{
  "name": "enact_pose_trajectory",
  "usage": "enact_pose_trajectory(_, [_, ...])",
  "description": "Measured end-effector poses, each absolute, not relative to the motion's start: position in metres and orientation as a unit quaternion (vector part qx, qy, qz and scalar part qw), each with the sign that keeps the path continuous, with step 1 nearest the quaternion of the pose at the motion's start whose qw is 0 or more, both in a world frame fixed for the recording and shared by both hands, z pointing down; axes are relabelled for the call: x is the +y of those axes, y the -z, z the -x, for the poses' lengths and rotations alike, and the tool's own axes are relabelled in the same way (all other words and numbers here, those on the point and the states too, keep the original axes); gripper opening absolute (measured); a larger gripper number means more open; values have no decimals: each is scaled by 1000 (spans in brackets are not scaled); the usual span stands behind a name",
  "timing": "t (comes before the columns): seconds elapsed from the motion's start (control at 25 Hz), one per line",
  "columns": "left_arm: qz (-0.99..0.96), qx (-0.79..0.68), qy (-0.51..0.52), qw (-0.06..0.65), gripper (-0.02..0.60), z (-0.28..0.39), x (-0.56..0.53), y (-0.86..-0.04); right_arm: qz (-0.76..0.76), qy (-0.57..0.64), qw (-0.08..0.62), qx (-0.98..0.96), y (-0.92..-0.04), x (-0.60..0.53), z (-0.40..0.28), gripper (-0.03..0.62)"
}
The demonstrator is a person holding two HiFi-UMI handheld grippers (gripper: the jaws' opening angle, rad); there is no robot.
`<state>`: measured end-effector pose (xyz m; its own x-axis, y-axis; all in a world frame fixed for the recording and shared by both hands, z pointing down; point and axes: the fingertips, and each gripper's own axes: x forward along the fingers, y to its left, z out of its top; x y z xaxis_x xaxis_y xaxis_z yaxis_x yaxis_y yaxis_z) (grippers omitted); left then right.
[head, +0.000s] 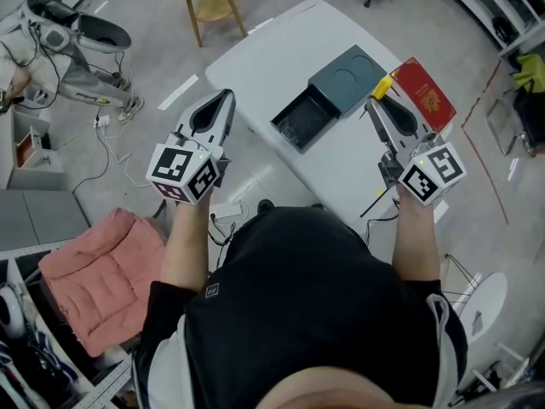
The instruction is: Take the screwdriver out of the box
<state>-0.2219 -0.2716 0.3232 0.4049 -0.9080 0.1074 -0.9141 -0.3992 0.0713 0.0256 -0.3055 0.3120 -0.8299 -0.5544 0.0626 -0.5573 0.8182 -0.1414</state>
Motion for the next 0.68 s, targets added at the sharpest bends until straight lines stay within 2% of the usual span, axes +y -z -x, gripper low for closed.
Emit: enact_pose_trajectory(0.68, [-838, -541, -23, 65, 11, 221, -274, -326, -294, -84, 11, -952, -315, -304, -24, 77])
